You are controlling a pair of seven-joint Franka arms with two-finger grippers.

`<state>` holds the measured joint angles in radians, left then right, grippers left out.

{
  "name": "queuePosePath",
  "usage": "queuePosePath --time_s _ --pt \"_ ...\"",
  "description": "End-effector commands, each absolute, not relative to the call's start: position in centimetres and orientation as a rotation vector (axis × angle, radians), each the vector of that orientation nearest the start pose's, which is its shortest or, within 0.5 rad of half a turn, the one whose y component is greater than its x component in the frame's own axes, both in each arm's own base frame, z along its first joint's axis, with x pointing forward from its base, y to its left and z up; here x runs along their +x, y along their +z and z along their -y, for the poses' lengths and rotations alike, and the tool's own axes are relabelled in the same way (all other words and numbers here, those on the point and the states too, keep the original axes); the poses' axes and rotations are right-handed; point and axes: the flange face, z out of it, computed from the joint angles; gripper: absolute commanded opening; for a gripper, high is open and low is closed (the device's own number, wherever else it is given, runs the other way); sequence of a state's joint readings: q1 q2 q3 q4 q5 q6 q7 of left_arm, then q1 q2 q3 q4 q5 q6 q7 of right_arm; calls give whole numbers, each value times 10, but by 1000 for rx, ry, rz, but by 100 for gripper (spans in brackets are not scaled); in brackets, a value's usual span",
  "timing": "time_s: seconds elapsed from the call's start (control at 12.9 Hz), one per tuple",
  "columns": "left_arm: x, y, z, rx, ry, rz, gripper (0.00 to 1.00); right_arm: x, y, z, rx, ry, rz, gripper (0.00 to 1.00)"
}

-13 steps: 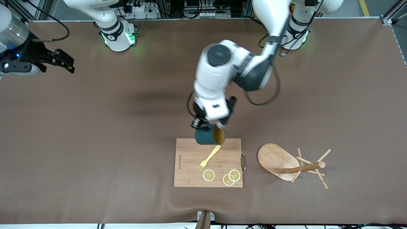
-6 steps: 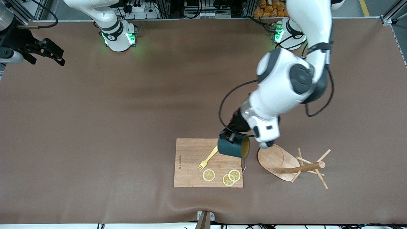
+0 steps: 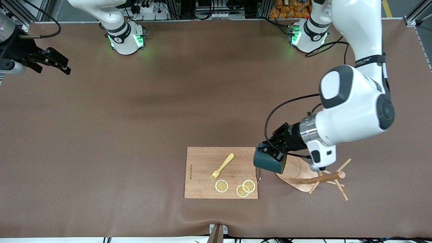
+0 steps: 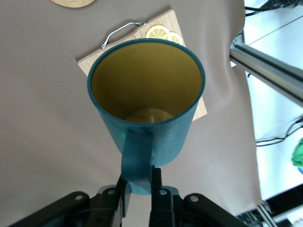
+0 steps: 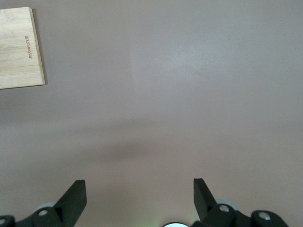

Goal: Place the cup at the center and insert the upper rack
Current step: 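Tilt the mug sideways and slide it onto a stand peg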

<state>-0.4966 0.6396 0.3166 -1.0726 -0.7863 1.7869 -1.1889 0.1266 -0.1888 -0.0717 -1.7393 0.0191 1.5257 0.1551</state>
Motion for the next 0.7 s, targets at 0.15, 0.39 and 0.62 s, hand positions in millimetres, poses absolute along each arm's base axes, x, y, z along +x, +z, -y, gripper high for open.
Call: queuePosePath --time_s 0.15,0.39,0.62 --pt "711 500 201 2056 -593 -1245 0 483 634 -30 -3095 70 -122 100" --pt "717 498 179 1992 -635 -1213 0 483 632 -32 -3099 76 -118 100" --pt "728 472 146 1869 -749 -1197 0 483 632 -36 -3098 70 -104 100"
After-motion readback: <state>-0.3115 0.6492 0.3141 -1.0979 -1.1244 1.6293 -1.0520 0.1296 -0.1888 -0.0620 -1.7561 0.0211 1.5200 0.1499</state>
